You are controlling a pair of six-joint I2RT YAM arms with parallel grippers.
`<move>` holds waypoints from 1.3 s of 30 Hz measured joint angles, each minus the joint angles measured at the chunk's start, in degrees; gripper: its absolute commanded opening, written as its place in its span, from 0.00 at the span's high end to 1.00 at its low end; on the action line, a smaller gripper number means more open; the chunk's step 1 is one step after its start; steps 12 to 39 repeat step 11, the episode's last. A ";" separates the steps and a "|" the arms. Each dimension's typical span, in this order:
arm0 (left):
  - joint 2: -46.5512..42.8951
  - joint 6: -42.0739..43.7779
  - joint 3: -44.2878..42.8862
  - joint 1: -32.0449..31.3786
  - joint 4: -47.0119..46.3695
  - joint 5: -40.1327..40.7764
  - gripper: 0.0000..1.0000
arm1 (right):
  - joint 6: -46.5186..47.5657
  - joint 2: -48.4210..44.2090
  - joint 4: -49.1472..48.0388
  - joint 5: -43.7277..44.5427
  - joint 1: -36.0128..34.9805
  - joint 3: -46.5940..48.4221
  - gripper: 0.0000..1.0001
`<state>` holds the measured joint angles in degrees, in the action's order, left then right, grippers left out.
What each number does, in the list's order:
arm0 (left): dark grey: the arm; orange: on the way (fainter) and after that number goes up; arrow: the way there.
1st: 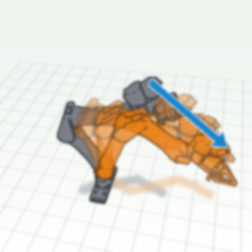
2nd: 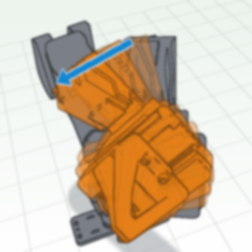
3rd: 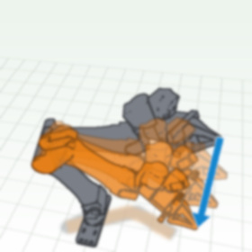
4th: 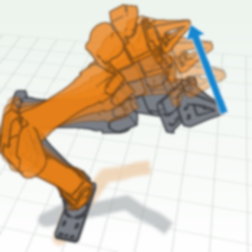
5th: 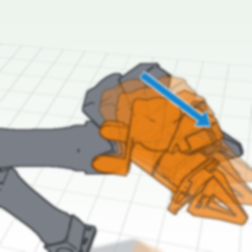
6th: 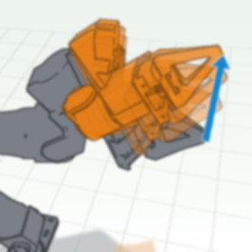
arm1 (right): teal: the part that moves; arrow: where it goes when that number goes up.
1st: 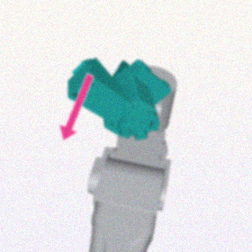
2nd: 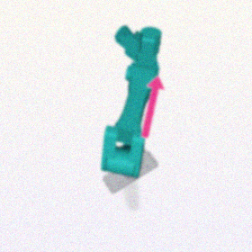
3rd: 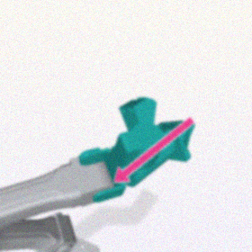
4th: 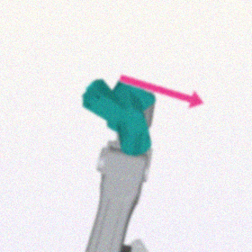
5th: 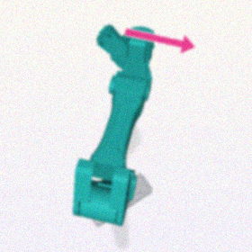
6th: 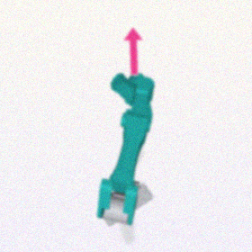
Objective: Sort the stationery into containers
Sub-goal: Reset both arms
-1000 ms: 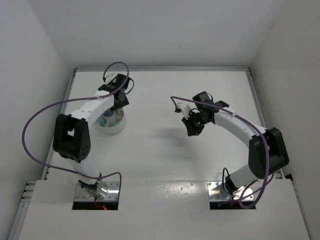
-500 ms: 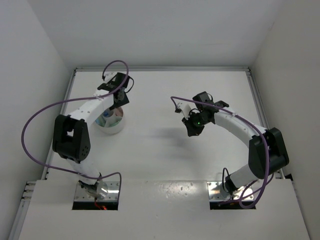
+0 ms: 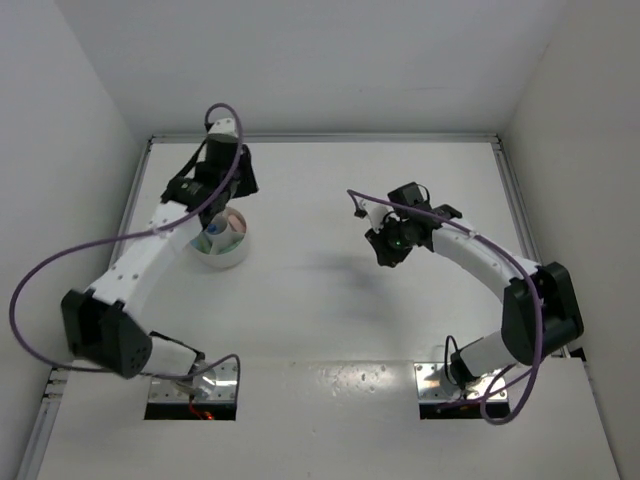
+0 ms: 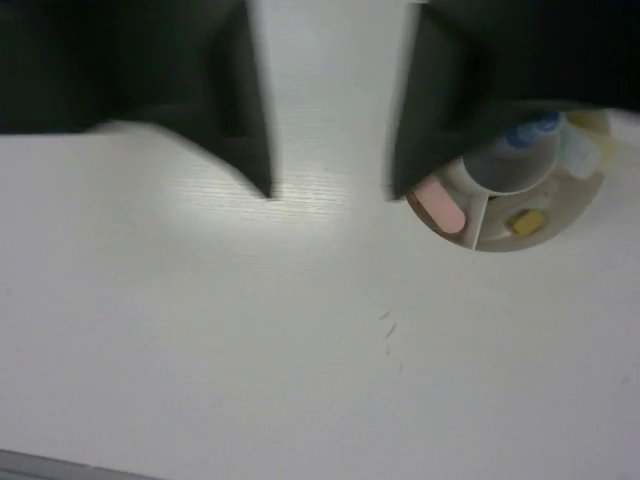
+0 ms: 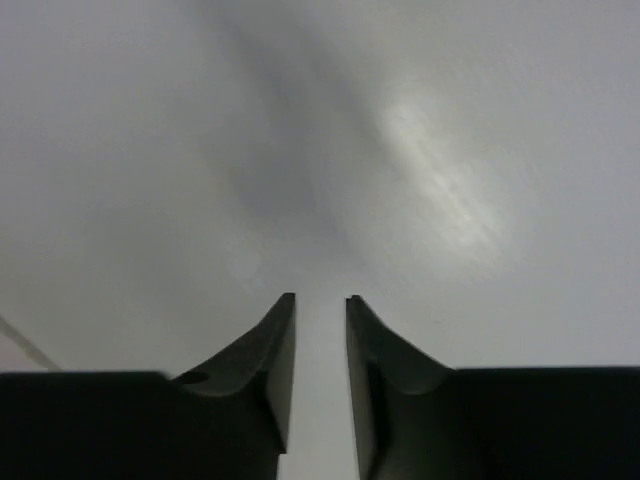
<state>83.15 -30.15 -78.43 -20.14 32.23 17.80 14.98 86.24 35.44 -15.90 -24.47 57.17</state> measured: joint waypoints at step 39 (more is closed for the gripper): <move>-25.90 10.12 20.50 8.44 -14.43 -12.20 0.00 | -14.29 -23.32 -30.67 31.17 -0.09 -12.11 0.00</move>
